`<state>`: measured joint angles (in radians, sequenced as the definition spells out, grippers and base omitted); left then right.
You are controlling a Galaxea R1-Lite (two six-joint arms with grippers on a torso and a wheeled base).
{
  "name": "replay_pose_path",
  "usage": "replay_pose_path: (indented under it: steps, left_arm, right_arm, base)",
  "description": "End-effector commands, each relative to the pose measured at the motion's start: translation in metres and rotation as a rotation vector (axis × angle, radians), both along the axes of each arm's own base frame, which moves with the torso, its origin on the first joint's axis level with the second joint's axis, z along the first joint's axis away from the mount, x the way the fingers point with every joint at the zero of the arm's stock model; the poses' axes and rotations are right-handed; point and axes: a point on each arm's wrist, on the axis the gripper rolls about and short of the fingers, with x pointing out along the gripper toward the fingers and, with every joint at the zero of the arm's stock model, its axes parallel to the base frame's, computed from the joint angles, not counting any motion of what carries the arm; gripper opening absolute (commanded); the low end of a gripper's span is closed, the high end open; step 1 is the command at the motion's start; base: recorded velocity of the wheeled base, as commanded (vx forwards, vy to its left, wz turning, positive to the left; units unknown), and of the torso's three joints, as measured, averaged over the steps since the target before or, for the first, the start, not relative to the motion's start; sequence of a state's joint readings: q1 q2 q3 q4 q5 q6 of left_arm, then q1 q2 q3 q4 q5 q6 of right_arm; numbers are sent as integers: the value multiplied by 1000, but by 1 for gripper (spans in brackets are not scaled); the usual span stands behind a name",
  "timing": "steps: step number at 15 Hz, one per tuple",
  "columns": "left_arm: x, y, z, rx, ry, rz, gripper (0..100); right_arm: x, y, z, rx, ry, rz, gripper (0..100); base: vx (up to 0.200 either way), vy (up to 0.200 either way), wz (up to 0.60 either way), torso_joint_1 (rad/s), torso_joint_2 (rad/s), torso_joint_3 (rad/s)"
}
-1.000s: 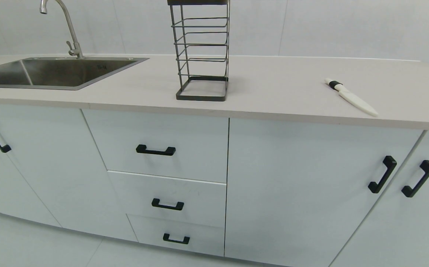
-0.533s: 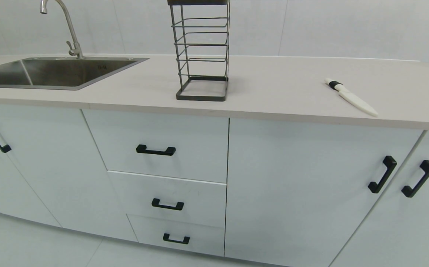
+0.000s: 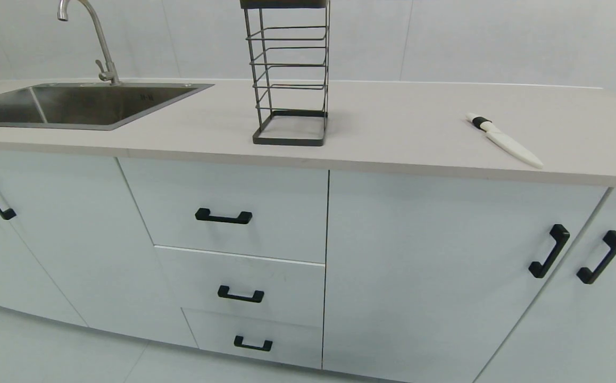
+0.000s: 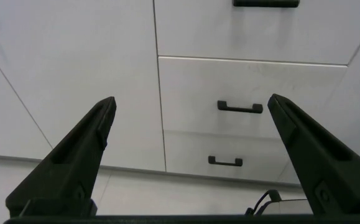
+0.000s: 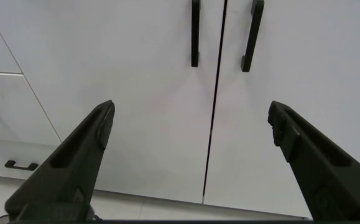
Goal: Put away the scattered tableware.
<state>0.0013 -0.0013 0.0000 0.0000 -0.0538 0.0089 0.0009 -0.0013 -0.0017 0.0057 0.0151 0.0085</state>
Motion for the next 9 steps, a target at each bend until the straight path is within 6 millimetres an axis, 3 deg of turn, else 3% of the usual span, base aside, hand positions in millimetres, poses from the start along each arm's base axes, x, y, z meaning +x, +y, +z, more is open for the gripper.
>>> replay_pose_path:
  steps: [1,4,5,8,9]
  left_arm:
    - [0,0,0,-1,0,0,100]
    - [0,0,0,0,0,-3,100]
    - [0,0,0,0,1,-3,100]
    - [0,0,0,-1,1,-3,100]
    - [0,0,0,0,1,-3,100]
  right_arm:
    - [0,0,0,-1,2,1,100]
    - [0,0,0,1,2,1,100]
    - [0,0,0,1,2,1,100]
    - [0,0,0,1,2,2,100]
    - [0,0,0,1,2,2,100]
  base:
    - [200,0,0,-12,2,-2]
    - [200,0,0,2,2,2]
    - [0,0,0,0,0,0]
    - [0,0,-600,4,4,1]
    - [0,0,0,0,0,0]
